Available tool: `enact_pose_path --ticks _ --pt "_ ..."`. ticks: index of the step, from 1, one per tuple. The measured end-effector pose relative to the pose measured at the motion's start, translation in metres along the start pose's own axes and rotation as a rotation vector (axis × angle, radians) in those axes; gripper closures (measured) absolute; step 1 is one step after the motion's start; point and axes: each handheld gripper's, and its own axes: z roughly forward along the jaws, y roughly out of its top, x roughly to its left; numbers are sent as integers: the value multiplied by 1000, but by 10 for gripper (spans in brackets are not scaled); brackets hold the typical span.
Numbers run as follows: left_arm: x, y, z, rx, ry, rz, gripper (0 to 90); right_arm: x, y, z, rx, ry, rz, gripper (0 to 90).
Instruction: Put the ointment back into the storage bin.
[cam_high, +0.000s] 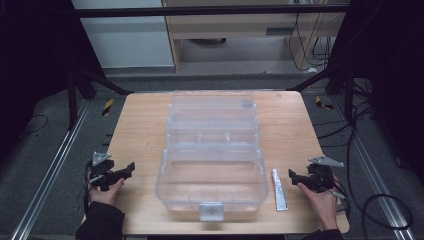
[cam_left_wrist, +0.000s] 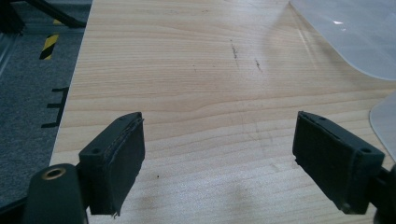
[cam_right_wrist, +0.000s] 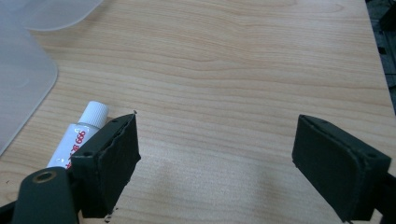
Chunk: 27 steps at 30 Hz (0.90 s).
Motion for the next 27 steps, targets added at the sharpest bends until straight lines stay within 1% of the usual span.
enact_pose_path --ticks 2,4,5,6,9,13,15,16,20,23,26,27 --pt "0 0 0 1 3 1 164 1 0 -2 1 -2 -3 154" --pt "0 0 0 5 3 2 164 4 1 -4 6 -19 -11 156" --pt "0 -1 0 5 2 0 164 6 1 -6 11 -19 -30 167" --pt "0 -1 0 6 2 -2 165 8 2 -8 13 -15 -38 186" --pt "1 -1 0 11 2 -5 169 16 7 -12 36 -8 -72 208" --pt "0 -1 2 21 8 1 174 22 13 -17 57 -7 -101 228" --pt "-1 -1 3 24 3 6 185 27 19 -24 54 -3 -98 249" --pt "-1 -2 4 30 9 9 186 28 21 -25 56 -6 -98 254" --pt "-1 -2 4 30 10 10 195 32 27 -30 74 1 -105 258" --pt "-2 -2 5 36 8 11 200 35 38 -36 92 21 -90 275" --pt "-3 -2 5 37 8 14 204 37 46 -39 103 31 -106 285" --pt "-3 -2 5 38 7 16 205 39 49 -40 115 37 -99 289"
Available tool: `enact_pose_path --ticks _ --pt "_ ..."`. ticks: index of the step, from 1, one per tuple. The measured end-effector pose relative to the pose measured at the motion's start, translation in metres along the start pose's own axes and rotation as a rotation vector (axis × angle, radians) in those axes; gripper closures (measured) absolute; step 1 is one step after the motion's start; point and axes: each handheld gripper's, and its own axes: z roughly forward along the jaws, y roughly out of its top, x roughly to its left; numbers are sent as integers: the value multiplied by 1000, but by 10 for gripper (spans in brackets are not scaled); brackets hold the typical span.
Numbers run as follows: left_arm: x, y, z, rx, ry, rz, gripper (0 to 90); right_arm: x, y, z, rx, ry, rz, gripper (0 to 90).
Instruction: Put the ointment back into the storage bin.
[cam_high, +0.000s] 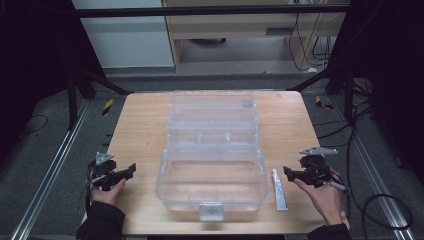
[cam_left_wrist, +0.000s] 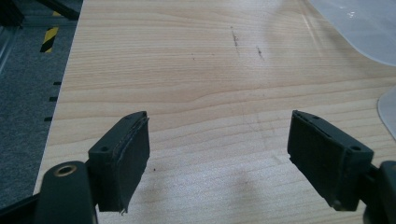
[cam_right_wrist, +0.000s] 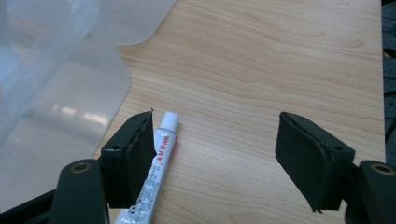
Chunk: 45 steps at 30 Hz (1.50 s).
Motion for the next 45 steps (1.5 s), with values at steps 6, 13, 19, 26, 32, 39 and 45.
enact_pose_path --ticks 6,13,19,26,32,39,45 --pt "0 0 0 2 -4 1 212 6 11 -1 44 20 -15 301" --pt "-1 0 0 8 -4 11 213 14 17 4 116 32 -20 322" --pt "-1 0 0 10 -5 16 216 21 18 14 187 42 -35 369" --pt "-2 0 0 11 -4 21 222 27 18 22 257 47 -29 426" --pt "-3 0 0 14 -4 25 225 31 16 32 323 51 -36 480" --pt "-3 0 0 19 -6 32 230 33 12 43 373 70 -35 533" --pt "-3 0 0 19 -7 31 232 33 9 50 402 66 -47 558"
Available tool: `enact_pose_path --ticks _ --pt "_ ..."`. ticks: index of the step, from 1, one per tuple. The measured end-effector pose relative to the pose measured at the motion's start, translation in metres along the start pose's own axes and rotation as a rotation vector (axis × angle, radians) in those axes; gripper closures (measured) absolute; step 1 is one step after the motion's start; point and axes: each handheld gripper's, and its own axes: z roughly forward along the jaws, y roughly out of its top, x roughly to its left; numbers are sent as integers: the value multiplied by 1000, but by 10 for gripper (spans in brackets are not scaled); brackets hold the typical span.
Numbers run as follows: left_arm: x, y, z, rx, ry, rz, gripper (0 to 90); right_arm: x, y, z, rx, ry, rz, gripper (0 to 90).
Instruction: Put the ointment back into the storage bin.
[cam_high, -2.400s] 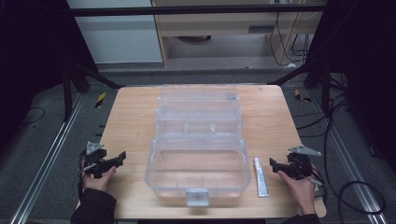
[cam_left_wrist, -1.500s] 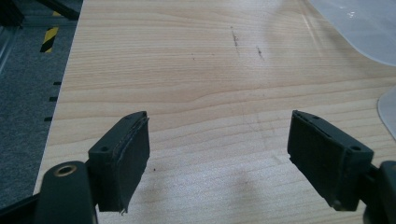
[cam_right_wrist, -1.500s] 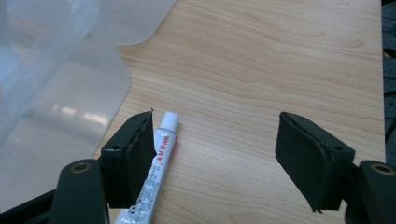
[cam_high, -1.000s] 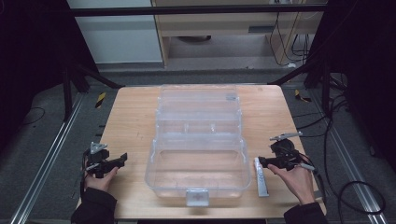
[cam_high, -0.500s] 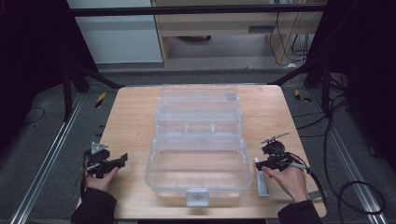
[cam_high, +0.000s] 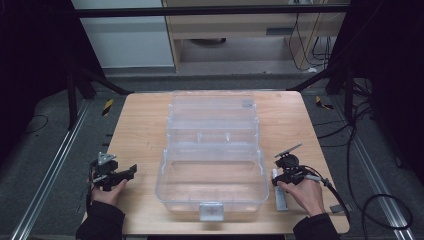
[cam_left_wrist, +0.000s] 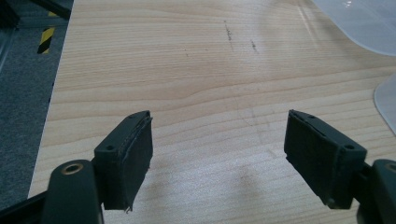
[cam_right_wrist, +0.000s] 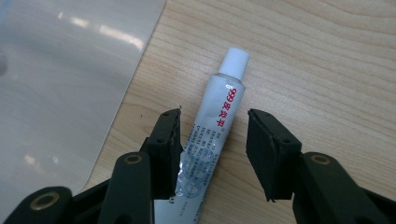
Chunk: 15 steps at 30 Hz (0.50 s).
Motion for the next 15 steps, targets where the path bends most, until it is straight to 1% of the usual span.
enact_pose_path --ticks 1,2,6,10,15 --pt "0 0 0 0 0 0 232 0 0 0 0 0 0 558" --pt "0 0 0 2 0 1 232 1 0 2 11 4 7 568" --pt "0 0 0 3 0 2 232 1 1 3 25 10 5 583" --pt "0 0 0 5 0 4 233 2 3 7 45 1 1 608" --pt "-1 0 1 9 -3 5 233 3 4 10 64 5 4 643"
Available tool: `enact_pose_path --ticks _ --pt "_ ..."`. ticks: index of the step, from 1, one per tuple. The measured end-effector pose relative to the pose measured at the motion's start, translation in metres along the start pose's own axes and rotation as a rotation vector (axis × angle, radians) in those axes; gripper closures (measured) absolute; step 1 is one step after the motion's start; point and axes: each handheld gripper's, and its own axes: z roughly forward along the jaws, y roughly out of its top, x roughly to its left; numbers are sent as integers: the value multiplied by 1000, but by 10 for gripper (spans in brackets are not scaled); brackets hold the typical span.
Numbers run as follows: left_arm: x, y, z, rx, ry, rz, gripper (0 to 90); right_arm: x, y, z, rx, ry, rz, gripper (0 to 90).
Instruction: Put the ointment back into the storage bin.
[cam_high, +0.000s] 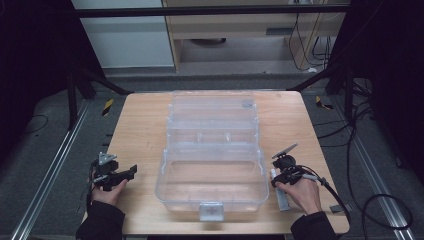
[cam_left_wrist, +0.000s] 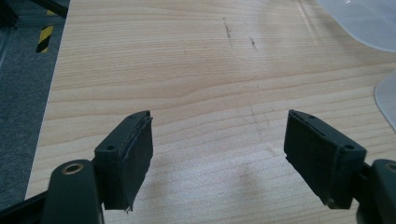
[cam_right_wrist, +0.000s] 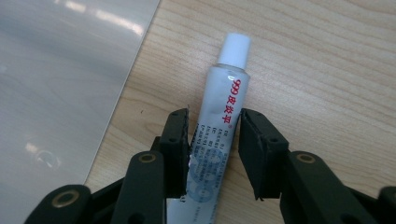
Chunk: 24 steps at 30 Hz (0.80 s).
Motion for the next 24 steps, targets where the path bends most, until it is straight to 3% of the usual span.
enact_pose_path --ticks 5,15,24 --pt "0 0 0 2 -1 0 234 2 1 2 26 -1 -2 689" --pt "-1 0 0 6 -1 7 237 0 3 1 51 -2 -19 698" --pt "-2 0 1 14 2 12 237 -10 -1 -19 -10 24 -25 699"
